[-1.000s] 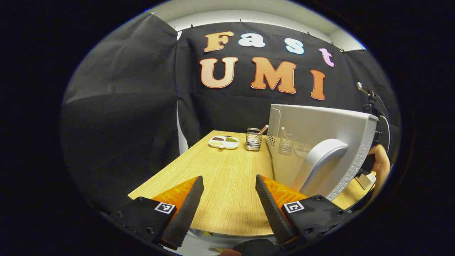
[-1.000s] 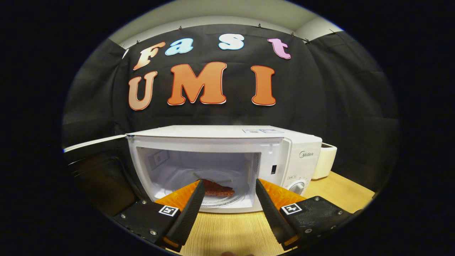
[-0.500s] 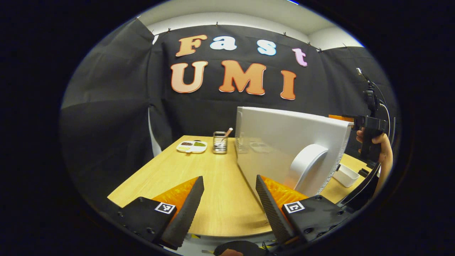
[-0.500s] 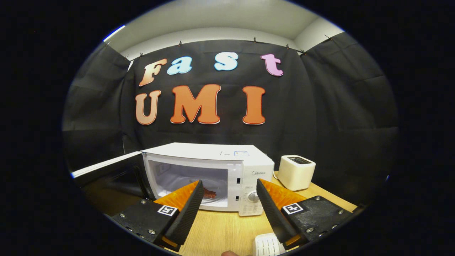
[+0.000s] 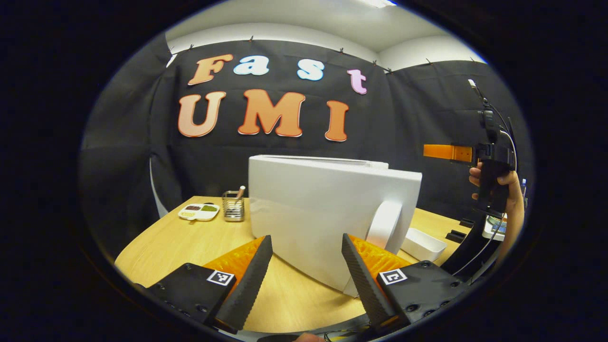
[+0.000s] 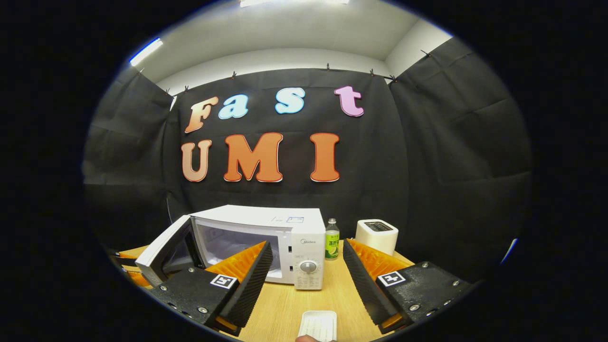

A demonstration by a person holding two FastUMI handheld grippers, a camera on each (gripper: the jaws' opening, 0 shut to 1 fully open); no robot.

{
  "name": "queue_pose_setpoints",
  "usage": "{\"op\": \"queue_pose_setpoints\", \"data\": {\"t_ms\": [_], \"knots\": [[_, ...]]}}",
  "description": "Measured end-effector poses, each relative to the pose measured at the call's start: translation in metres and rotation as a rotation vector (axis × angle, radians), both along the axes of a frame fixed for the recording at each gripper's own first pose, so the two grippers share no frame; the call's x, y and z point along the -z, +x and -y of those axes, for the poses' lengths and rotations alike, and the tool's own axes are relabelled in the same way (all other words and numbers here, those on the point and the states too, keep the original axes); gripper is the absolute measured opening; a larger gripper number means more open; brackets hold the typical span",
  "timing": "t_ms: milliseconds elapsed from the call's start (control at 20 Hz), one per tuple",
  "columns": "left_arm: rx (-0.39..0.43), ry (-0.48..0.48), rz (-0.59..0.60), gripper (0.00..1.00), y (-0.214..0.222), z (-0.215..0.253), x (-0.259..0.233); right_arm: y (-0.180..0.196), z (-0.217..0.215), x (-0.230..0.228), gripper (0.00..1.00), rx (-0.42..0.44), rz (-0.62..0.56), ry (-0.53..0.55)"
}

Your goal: Open the microwave oven with the left hand, put the food in, and close the microwave oven.

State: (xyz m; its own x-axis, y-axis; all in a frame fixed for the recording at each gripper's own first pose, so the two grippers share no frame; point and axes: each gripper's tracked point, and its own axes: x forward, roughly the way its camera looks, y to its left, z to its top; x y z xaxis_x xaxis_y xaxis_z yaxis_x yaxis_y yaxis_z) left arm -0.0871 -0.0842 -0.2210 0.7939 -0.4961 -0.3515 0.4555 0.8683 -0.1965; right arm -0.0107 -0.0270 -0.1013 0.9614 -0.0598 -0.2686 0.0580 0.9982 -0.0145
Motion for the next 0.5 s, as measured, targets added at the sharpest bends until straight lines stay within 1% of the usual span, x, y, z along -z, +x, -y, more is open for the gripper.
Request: {"op": "queue_pose_setpoints", "data": {"t_ms": [50,300,500], "knots": [[0.01,-0.004,0.006,0.92,0.004,0.013,-0.001,-0.003,0.008,-0.003,0.92,0.005,0.001,-0.003],[0.058,-0.004,0.051,0.92,0.037,0.077,-0.003,-0.015,0.044,-0.014,0.92,0.042,0.021,-0.021],[0.076,-0.002,0.054,0.92,0.064,0.118,0.005,-0.021,0.063,-0.02,0.92,0.064,0.036,-0.02]]}}
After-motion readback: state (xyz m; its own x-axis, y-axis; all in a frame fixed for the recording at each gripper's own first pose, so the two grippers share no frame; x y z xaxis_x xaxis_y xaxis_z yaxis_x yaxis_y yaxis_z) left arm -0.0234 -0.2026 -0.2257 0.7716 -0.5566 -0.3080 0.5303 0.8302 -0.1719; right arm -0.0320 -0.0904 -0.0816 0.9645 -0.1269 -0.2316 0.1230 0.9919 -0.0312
